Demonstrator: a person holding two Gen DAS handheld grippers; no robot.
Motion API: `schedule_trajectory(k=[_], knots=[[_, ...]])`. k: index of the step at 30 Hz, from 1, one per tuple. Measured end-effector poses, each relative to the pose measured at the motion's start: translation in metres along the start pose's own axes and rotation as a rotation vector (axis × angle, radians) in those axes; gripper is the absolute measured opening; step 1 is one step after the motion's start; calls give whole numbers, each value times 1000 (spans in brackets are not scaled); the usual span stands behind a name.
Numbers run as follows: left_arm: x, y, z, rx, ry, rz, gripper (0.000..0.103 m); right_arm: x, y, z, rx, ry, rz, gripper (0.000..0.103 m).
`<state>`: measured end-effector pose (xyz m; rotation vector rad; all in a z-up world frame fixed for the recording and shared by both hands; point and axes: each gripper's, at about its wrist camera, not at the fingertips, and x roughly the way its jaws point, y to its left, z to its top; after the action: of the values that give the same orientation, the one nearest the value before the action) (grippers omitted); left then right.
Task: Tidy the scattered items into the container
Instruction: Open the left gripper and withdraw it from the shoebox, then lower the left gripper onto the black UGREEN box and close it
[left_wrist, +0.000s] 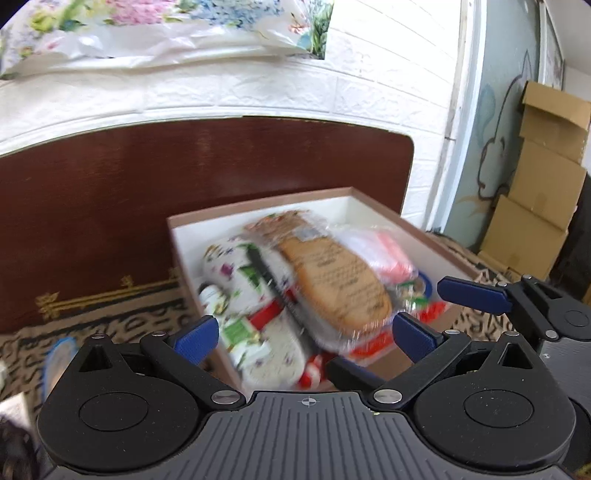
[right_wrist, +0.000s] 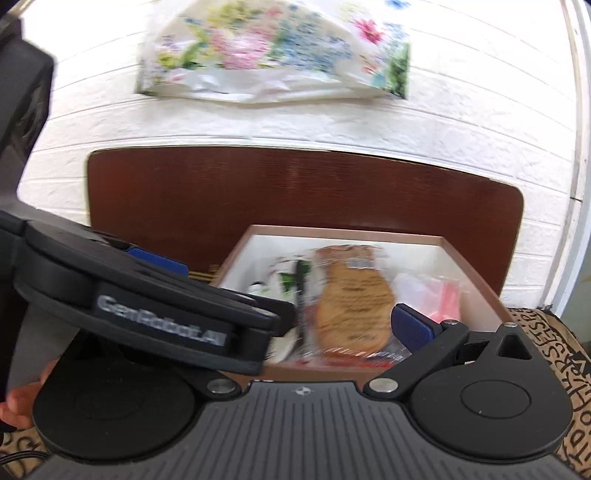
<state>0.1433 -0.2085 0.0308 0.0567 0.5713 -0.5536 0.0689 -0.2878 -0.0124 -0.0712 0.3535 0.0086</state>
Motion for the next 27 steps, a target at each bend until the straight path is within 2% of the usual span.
schedule_trajectory(k=[6, 14, 23, 27], knots=[[-35, 8, -32, -14, 24, 39, 103, -25, 47, -16, -70, -8, 29, 103], [-73, 27, -68, -27, 32, 95, 103, -46, 84, -35, -11, 19, 98, 103], [-97, 54, -116, -90, 62, 114, 103, -53, 125, -65, 5, 87, 162, 103], [-104, 63, -130, -105, 49, 80, 103, -54, 133, -74, 11, 103, 179, 103]])
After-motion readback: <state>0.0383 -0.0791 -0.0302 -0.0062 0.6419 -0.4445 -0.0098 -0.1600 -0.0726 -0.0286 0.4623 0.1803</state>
